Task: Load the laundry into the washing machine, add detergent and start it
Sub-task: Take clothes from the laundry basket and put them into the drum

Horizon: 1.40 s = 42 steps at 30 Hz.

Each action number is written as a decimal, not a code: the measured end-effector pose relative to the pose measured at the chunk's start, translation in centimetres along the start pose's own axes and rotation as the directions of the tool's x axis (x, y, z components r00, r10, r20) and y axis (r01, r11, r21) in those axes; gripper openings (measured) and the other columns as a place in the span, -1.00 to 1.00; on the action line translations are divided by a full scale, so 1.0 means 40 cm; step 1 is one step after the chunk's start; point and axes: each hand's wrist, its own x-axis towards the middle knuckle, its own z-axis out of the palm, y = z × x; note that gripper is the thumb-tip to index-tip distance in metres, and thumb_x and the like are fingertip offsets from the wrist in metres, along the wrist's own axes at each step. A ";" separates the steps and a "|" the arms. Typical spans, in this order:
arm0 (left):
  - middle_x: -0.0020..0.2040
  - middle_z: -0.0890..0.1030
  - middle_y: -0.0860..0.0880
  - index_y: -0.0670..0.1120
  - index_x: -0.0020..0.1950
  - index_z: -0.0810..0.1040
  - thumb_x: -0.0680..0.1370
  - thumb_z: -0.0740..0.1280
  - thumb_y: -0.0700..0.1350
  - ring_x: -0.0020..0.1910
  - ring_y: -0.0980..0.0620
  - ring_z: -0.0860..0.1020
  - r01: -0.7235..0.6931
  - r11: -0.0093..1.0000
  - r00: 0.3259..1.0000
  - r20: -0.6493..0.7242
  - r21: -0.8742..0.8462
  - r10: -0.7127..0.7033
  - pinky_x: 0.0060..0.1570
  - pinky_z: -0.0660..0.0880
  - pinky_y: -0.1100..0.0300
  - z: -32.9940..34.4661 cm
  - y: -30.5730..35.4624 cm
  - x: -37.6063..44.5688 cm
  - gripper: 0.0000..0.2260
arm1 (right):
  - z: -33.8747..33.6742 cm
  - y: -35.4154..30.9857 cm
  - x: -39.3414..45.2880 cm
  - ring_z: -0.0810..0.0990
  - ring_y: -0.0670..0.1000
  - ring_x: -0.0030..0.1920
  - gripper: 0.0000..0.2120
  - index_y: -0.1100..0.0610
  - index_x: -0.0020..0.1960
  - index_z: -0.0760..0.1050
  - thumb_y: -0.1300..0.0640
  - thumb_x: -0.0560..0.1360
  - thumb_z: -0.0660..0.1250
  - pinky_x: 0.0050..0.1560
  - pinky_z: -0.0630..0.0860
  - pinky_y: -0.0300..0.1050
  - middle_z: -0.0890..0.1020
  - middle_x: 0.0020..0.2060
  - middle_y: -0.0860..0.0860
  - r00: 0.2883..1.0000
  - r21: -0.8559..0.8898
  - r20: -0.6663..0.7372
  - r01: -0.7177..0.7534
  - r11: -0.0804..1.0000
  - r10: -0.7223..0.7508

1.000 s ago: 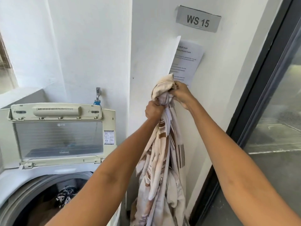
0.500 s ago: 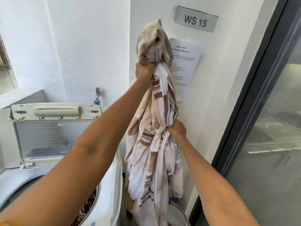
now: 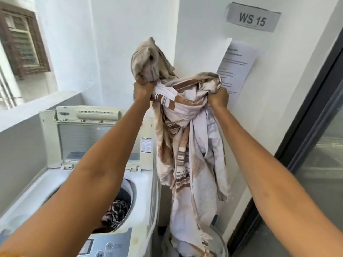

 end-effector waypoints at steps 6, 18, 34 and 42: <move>0.08 0.59 -0.13 -0.21 0.22 0.50 0.37 0.48 -0.14 0.04 -0.09 0.56 0.008 1.000 1.000 -0.024 -0.009 -0.008 0.04 0.58 0.01 -0.108 -0.002 -0.003 -0.56 | 0.026 0.001 -0.018 0.53 0.30 0.17 -0.70 0.30 0.16 0.52 0.17 0.49 0.25 0.09 0.47 0.07 0.57 0.13 0.32 0.971 -0.310 0.200 0.189 0.932 -0.130; -0.02 0.66 -0.19 -0.17 -0.05 0.58 0.25 0.46 -0.10 -0.01 -0.16 0.63 0.085 0.995 0.980 0.186 -0.042 -0.076 0.02 0.59 0.00 0.206 -0.084 -0.089 -0.69 | -0.030 0.471 -0.175 0.60 0.22 0.07 -0.63 0.23 0.10 0.56 0.00 0.41 0.44 -0.02 0.50 -0.06 0.62 0.05 0.25 0.914 -0.444 0.363 -0.002 0.896 0.182; -0.05 0.64 -0.10 -0.07 -0.12 0.53 0.36 0.49 -0.09 -0.01 -0.11 0.61 -0.087 0.991 0.958 0.281 0.104 0.054 0.04 0.59 0.00 0.340 -0.002 -0.096 -0.81 | -0.061 0.351 -0.027 0.63 0.13 -0.02 -0.77 0.30 -0.03 0.63 0.21 0.47 0.26 -0.20 0.38 -0.17 0.66 -0.04 0.26 0.988 0.087 -0.102 -0.103 0.991 0.112; 0.04 0.63 -0.14 -0.13 0.11 0.54 0.40 0.40 -0.12 0.05 -0.14 0.58 -0.132 0.949 0.972 0.223 0.286 0.068 -0.02 0.52 0.06 0.307 -0.023 -0.082 -0.70 | -0.114 0.378 0.044 0.64 0.07 -0.23 -0.83 0.17 -0.22 0.59 0.37 0.39 0.28 -0.32 0.58 -0.24 0.64 -0.31 0.13 0.844 -0.389 0.492 -0.004 0.921 0.212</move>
